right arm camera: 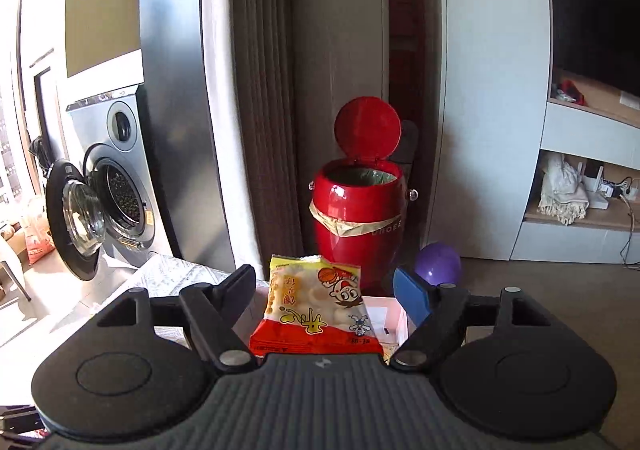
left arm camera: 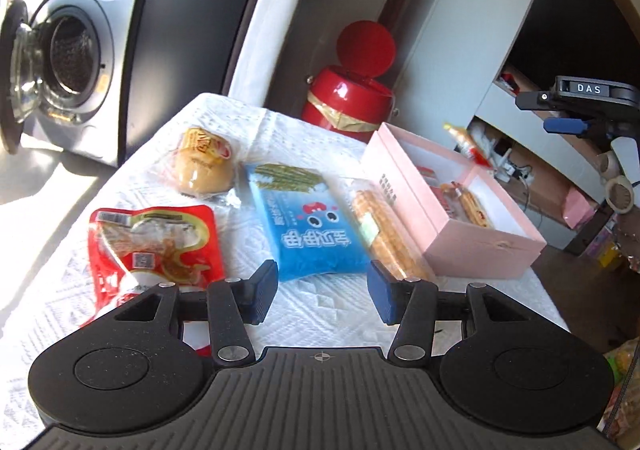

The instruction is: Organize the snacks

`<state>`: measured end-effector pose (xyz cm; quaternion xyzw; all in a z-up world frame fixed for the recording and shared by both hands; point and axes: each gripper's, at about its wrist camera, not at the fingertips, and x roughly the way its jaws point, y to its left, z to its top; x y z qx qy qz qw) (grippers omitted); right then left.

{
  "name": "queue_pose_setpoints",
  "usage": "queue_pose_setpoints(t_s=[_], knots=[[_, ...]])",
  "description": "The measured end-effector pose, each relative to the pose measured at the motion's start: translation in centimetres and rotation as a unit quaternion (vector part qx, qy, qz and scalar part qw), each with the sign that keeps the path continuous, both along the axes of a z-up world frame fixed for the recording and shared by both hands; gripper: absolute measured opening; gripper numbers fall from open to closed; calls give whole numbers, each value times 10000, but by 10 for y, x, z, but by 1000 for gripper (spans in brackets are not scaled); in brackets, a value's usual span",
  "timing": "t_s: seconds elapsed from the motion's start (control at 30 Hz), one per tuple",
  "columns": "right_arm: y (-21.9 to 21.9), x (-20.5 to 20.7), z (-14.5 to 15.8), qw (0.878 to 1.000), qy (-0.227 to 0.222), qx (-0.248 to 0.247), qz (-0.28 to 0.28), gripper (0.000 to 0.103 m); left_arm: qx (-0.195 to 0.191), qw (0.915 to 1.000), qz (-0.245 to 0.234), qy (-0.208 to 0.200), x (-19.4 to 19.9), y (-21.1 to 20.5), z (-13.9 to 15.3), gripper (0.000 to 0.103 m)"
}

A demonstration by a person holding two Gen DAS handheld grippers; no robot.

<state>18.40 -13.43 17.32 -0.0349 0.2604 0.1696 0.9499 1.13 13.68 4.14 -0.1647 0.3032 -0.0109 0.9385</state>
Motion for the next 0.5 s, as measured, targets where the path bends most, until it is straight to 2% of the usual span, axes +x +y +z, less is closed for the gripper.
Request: queue_pose_setpoints(t_s=[0.1, 0.23, 0.37, 0.5], knots=[[17, -24, -25, 9987, 247, 10, 440, 73, 300, 9987, 414, -13, -13, 16, -4, 54], [43, -66, -56, 9922, 585, -111, 1094, 72, 227, 9943, 1042, -99, -20, 44, -6, 54], [69, -86, -74, 9834, 962, -302, 1506, 72, 324, 9906, 1329, 26, -23, 60, -14, 54], [91, -85, -81, 9787, 1202, -307, 1636, 72, 283, 9902, 1364, 75, -24, 66, -25, 56]])
